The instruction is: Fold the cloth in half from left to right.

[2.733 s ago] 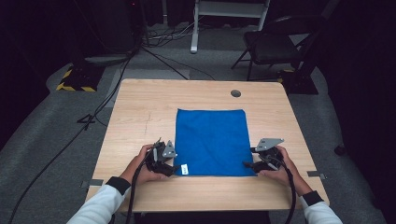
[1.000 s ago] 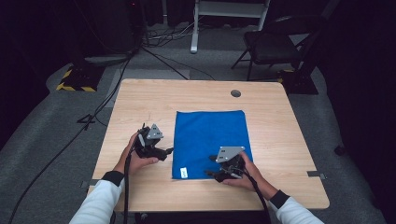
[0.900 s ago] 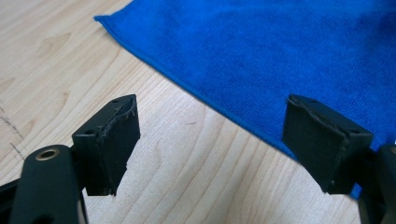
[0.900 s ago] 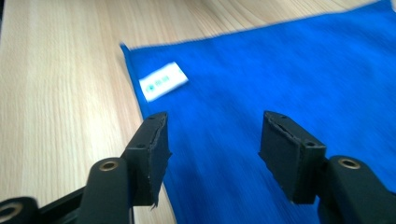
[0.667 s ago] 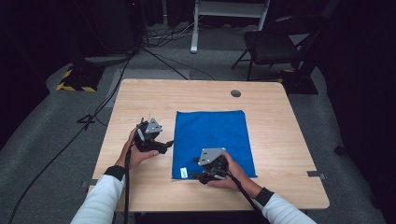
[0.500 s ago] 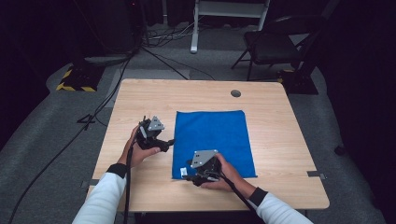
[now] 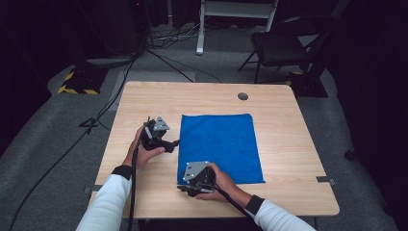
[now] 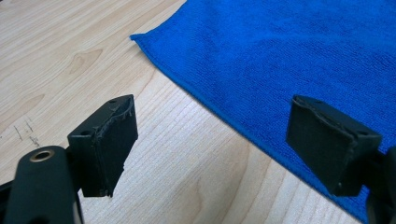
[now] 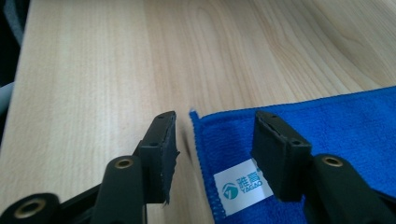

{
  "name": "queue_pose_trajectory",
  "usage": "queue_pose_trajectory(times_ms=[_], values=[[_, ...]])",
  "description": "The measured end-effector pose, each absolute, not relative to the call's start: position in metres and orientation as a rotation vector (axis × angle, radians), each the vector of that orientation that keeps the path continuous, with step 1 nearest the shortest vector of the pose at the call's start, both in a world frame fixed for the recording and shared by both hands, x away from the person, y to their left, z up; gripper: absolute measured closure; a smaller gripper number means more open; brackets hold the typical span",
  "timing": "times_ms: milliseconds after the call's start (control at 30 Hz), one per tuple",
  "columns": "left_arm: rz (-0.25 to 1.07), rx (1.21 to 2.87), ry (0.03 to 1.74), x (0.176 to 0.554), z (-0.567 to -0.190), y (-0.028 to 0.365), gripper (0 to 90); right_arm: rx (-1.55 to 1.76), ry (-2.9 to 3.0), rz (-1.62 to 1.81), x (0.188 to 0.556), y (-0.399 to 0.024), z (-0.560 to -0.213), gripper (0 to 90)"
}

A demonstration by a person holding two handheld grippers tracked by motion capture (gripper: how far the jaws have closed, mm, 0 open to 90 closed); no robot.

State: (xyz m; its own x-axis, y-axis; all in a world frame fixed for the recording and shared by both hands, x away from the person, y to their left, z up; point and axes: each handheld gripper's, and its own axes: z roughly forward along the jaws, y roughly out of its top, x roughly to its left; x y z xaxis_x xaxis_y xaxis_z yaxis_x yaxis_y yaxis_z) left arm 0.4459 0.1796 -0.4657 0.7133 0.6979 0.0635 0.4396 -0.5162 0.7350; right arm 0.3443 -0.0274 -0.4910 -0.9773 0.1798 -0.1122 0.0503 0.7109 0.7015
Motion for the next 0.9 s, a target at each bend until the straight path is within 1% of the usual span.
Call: queue_pose_trajectory(times_ms=[133, 167, 300, 400, 500, 600, 700, 833, 900], values=[[0.452, 2.189, 0.856, 0.446, -0.466, 0.180, 17.2, 0.235, 2.724, 1.096, 0.348, -0.025, -0.491, 52.6], [0.469, 2.189, 0.848, 0.446, -0.465, 0.180, 17.1, 0.238, 2.721, 1.085, 0.347, -0.023, -0.491, 52.5], [0.461, 2.170, 0.836, 0.447, -0.463, 0.177, 17.1, 0.238, 2.734, 1.073, 0.345, -0.020, -0.493, 51.3], [0.462, 2.177, 0.836, 0.451, -0.464, 0.173, 17.1, 0.259, 2.723, 1.073, 0.347, -0.019, -0.493, 53.0], [0.475, 2.177, 0.854, 0.453, -0.465, 0.172, 17.1, 0.290, 2.716, 1.081, 0.349, -0.019, -0.494, 58.7], [0.475, 2.180, 0.868, 0.454, -0.466, 0.172, 17.1, 0.312, 2.704, 1.070, 0.350, -0.019, -0.494, 72.2], [0.481, 2.173, 0.875, 0.454, -0.467, 0.173, 17.1, 0.324, 2.700, 1.071, 0.349, -0.018, -0.494, 81.4], [0.483, 2.171, 0.895, 0.456, -0.468, 0.172, 17.1, 0.322, 2.699, 1.060, 0.348, -0.018, -0.494, 87.5], [0.484, 2.174, 0.901, 0.457, -0.470, 0.171, 17.0, 0.324, 2.702, 1.063, 0.348, -0.019, -0.494, 88.7]])
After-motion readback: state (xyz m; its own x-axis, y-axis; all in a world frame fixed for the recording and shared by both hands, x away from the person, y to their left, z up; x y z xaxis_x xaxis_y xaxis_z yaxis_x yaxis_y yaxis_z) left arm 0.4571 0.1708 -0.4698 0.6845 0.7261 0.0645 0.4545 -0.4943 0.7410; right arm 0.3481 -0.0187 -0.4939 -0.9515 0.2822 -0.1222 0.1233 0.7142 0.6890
